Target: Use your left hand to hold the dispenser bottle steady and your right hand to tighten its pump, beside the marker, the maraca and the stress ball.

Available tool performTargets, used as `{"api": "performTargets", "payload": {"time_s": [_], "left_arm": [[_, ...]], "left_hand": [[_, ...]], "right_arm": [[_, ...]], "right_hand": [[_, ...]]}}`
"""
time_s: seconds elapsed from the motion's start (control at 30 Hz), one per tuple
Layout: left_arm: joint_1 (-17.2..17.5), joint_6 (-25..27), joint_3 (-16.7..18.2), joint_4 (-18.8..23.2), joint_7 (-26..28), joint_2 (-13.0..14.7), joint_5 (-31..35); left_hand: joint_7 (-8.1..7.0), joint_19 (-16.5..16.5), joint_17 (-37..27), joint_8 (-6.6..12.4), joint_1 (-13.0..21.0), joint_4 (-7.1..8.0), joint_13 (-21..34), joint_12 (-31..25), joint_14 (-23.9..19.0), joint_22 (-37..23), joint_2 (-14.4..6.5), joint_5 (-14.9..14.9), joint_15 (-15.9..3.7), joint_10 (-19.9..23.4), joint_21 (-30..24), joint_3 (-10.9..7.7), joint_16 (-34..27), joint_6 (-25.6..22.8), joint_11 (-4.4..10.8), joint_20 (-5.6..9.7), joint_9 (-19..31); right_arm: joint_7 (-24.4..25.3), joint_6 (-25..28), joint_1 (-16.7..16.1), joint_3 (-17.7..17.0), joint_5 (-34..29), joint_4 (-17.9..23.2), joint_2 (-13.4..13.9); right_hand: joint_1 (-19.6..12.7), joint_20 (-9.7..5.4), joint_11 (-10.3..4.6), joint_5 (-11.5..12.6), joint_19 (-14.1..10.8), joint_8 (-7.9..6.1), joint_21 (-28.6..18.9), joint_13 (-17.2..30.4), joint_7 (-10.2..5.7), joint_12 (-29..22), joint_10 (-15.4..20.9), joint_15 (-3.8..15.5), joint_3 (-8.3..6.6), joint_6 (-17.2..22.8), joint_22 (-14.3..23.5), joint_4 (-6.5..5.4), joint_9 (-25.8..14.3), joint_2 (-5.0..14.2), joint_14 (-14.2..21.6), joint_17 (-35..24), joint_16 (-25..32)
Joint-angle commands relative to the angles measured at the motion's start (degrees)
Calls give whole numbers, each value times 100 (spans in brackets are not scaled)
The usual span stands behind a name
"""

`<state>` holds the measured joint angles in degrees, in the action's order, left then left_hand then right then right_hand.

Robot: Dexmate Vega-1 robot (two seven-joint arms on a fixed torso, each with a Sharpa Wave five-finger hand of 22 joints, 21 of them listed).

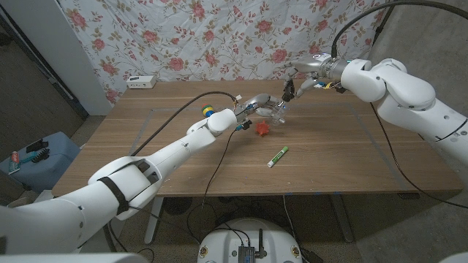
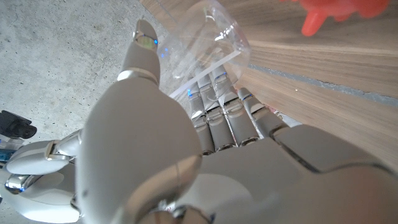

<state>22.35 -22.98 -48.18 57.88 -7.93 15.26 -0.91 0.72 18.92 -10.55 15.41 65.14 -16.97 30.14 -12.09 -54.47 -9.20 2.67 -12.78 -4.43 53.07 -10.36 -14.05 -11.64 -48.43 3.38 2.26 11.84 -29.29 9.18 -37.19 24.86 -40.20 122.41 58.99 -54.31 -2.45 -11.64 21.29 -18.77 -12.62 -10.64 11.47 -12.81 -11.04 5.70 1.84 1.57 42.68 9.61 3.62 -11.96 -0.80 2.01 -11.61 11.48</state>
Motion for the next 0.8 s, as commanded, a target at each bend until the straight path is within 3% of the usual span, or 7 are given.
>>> {"api": "performTargets", "payload": {"time_s": [0.03,0.5,0.8], "left_arm": [[13,-33,3,27,10,27,37],[21,-45,9,21,11,30,39],[-26,-111,2,-96,2,-8,41]], "left_hand": [[-349,7,-20,25,-110,789,17,-32,-356,-11,-679,-16,-712,426,3,-813,-30,-1247,394,458,28],[-345,4,-27,24,-100,787,17,-28,-355,-11,-685,-16,-715,421,4,-815,-35,-1256,409,450,29],[-344,6,-29,21,-94,786,22,-29,-358,-11,-688,-16,-719,421,2,-817,-38,-1252,395,452,29]], "right_arm": [[-298,434,138,100,263,41,-49],[-450,872,257,240,483,90,-57],[-662,1170,395,412,525,162,-60]], "right_hand": [[137,-67,37,-39,-48,13,-39,8,-2,-45,24,362,103,15,18,-57,-5,-1,-45,-14,48],[351,-25,104,-48,-134,-13,-57,8,1,-82,144,324,239,139,19,-185,-13,10,15,-20,78],[542,55,227,-51,-187,-35,-60,8,4,-91,209,203,364,261,19,-297,-15,9,68,-24,98]]}}
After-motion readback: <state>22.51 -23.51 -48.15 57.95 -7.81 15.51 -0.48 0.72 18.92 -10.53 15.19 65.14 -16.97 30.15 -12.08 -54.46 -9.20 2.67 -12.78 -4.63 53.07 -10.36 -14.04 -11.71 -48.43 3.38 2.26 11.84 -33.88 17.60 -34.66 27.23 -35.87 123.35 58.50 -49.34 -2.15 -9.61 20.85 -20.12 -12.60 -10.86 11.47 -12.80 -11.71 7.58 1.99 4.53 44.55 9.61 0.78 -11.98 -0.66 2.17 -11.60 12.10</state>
